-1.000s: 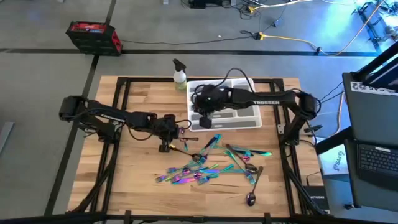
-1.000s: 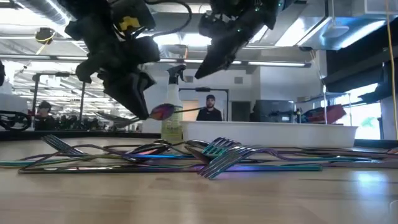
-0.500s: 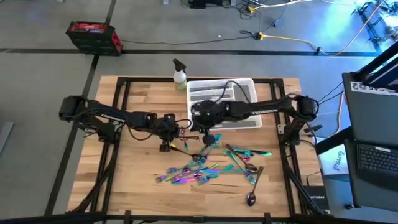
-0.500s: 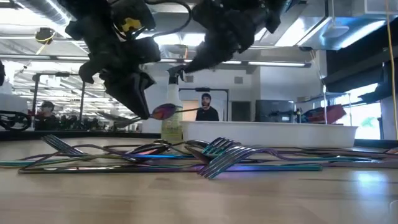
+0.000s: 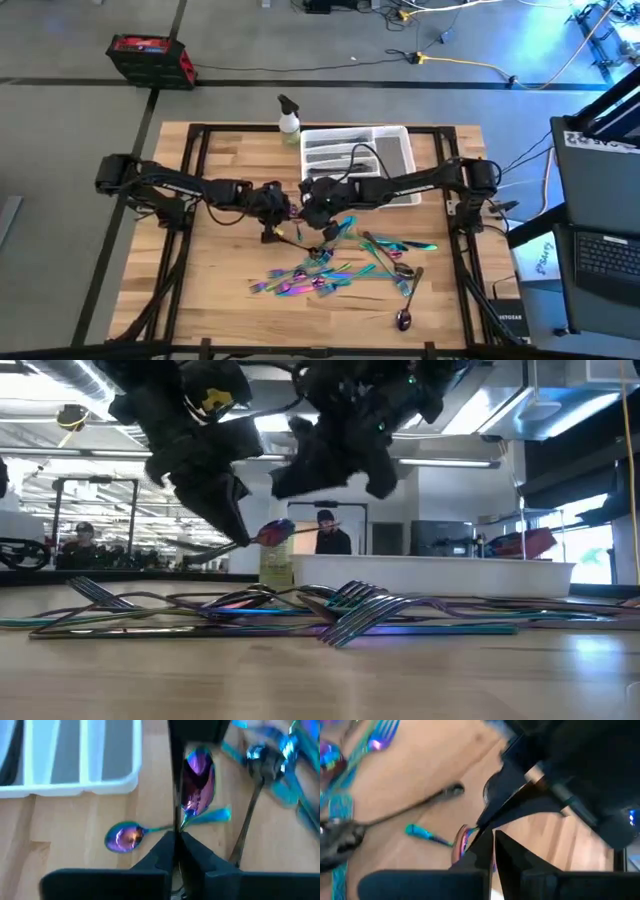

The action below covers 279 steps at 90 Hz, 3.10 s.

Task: Sort silverware
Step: Put the black spoon on the white silverware tray

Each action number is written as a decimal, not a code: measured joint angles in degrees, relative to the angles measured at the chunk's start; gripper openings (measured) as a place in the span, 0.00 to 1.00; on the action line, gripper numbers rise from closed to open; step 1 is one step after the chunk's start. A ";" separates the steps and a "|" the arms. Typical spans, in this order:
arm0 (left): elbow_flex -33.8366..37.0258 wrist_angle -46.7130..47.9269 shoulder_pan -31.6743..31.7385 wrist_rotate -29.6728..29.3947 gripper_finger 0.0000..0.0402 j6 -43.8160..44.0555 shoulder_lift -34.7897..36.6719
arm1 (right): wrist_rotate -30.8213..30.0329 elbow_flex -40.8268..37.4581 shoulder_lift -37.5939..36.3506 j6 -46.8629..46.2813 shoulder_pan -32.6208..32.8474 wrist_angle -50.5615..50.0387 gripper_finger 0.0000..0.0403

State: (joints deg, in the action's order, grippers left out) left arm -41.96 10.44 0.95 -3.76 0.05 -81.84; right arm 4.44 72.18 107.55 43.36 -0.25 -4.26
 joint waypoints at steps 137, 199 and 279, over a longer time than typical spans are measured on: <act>-0.04 -3.72 3.61 0.69 0.01 13.48 0.04 | -12.07 -0.02 -3.21 -7.46 0.97 -19.74 0.00; -0.01 -20.76 3.39 -16.66 0.01 40.28 0.04 | -11.71 -47.13 -20.03 -61.59 -3.93 62.74 0.00; 0.01 -40.89 5.02 -33.30 0.01 31.06 -0.15 | -18.39 -29.94 -14.91 -74.48 -6.27 44.62 0.51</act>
State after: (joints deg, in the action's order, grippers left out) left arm -41.95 -30.45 5.97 -37.06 31.11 -82.00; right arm -13.95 42.25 92.63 -31.12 -6.52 40.37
